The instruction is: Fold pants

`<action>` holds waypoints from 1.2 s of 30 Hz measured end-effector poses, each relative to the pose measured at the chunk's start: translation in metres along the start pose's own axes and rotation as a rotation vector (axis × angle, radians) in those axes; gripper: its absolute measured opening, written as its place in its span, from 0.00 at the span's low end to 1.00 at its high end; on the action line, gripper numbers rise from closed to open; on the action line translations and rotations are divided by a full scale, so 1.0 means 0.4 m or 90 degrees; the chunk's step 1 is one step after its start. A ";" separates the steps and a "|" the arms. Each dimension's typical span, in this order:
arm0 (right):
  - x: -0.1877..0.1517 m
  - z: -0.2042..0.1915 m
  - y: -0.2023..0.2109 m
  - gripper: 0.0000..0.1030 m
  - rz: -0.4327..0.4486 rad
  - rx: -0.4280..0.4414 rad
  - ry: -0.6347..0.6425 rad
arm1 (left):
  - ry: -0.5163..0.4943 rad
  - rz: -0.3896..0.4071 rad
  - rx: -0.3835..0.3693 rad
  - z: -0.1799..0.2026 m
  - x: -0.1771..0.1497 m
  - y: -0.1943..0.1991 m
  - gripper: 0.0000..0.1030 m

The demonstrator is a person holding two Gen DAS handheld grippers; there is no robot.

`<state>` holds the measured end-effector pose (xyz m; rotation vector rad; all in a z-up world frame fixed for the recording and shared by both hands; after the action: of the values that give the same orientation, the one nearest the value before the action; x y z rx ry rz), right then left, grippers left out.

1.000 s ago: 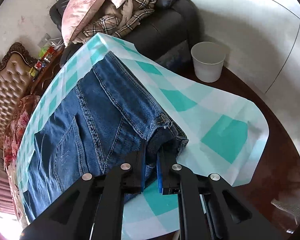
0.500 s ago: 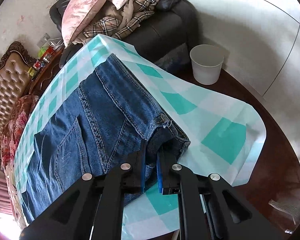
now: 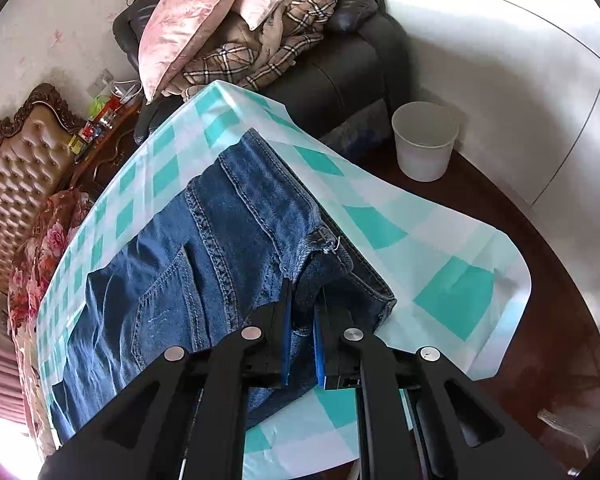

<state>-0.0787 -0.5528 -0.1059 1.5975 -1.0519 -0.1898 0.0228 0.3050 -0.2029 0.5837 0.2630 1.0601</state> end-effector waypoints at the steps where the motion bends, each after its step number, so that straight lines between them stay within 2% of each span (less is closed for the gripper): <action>1: -0.002 0.003 0.000 0.09 -0.001 0.000 0.001 | 0.001 0.000 0.017 -0.002 0.006 -0.009 0.27; 6: -0.006 0.010 -0.013 0.09 -0.008 -0.003 0.001 | -0.030 0.025 0.064 0.008 0.037 -0.007 0.27; 10: -0.007 0.008 -0.026 0.09 -0.010 -0.006 0.002 | -0.047 0.012 0.072 0.011 0.055 -0.022 0.26; 11: -0.008 0.008 -0.030 0.10 -0.011 -0.007 0.002 | -0.049 0.011 0.074 0.007 0.060 -0.026 0.19; 12: -0.009 0.009 -0.036 0.09 -0.012 -0.009 0.001 | -0.045 0.008 0.079 0.001 0.064 -0.029 0.04; 14: -0.011 0.013 -0.045 0.10 -0.016 -0.010 -0.003 | -0.028 -0.006 0.066 -0.016 0.074 -0.030 0.03; 16: -0.007 0.013 -0.035 0.10 -0.017 0.001 -0.008 | -0.043 0.002 0.073 0.019 0.072 0.001 0.02; 20: 0.025 0.003 0.055 0.09 0.010 0.071 -0.014 | -0.076 0.047 0.062 0.089 0.042 0.089 0.02; 23: 0.040 0.011 0.043 0.09 0.007 0.055 -0.006 | -0.030 0.013 0.093 0.013 0.038 0.057 0.02; 25: 0.038 0.032 -0.007 0.09 -0.030 0.040 -0.029 | 0.009 -0.006 0.094 -0.045 0.043 0.037 0.02; 26: 0.037 0.036 -0.011 0.09 -0.037 0.043 -0.035 | 0.009 -0.006 0.086 -0.048 0.042 0.043 0.02; 31: 0.055 0.013 0.076 0.09 0.011 0.094 -0.024 | -0.022 0.003 0.086 -0.012 0.047 0.064 0.02; 34: 0.046 0.030 0.037 0.09 -0.003 0.060 -0.028 | 0.004 -0.008 0.086 -0.051 0.048 0.043 0.02; 36: 0.025 0.053 -0.010 0.09 -0.028 0.036 -0.037 | -0.008 -0.005 0.083 -0.046 0.046 0.044 0.02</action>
<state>-0.0840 -0.5751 -0.1124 1.6755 -1.0762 -0.2389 0.0099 0.3333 -0.2067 0.7063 0.3245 1.0371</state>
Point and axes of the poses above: each gripper's, at about its wrist camera, not at the fingertips, and y roughly against the way its jaws point, z to its right, x to its top, the point moved 1 cm from there along -y, roughly the way its jaws point
